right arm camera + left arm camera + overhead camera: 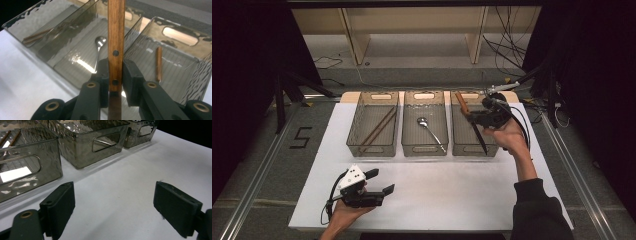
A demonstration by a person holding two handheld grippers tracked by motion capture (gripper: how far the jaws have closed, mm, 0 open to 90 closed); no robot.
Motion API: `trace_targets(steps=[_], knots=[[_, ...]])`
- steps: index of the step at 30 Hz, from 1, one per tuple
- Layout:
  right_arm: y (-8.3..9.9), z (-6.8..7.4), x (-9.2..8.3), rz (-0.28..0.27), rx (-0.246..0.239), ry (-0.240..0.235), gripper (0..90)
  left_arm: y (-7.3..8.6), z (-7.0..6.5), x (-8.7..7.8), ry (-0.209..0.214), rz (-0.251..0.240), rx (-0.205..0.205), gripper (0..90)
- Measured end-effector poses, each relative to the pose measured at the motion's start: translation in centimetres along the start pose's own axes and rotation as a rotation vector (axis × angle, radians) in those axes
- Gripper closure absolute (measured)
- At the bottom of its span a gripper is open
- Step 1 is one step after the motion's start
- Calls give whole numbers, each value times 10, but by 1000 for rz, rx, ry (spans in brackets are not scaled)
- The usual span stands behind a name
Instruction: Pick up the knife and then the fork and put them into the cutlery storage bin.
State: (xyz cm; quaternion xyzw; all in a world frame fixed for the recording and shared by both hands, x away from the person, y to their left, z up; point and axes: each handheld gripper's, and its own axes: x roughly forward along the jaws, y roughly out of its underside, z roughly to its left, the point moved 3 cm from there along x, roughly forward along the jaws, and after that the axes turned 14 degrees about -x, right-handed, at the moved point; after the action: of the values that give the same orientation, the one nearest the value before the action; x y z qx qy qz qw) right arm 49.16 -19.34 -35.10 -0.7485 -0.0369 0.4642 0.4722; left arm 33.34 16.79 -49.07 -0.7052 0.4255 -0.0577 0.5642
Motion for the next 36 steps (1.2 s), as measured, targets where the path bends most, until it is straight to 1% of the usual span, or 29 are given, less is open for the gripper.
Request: trace_targets(steps=[8,14,17,20,26,29,31,36], knots=[[-14,-15,4,-12,17,19,771,0,1,0,0,0,1,172],[-16,-26,9,-2,24,53,771,0,1,0,0,-1,1,172],[-14,-31,13,-2,32,70,771,0,1,-1,1,-1,2,172],[-11,-37,16,9,41,89,770,0,0,0,0,0,-1,172],[-7,-44,21,14,49,104,770,0,0,0,1,0,-2,172],[-4,-45,24,13,58,105,771,0,0,0,2,-1,-2,172],[-1,-46,27,22,65,102,771,0,1,0,2,0,0,172],[11,-45,34,21,84,91,771,-1,0,0,5,-4,-4,172]])
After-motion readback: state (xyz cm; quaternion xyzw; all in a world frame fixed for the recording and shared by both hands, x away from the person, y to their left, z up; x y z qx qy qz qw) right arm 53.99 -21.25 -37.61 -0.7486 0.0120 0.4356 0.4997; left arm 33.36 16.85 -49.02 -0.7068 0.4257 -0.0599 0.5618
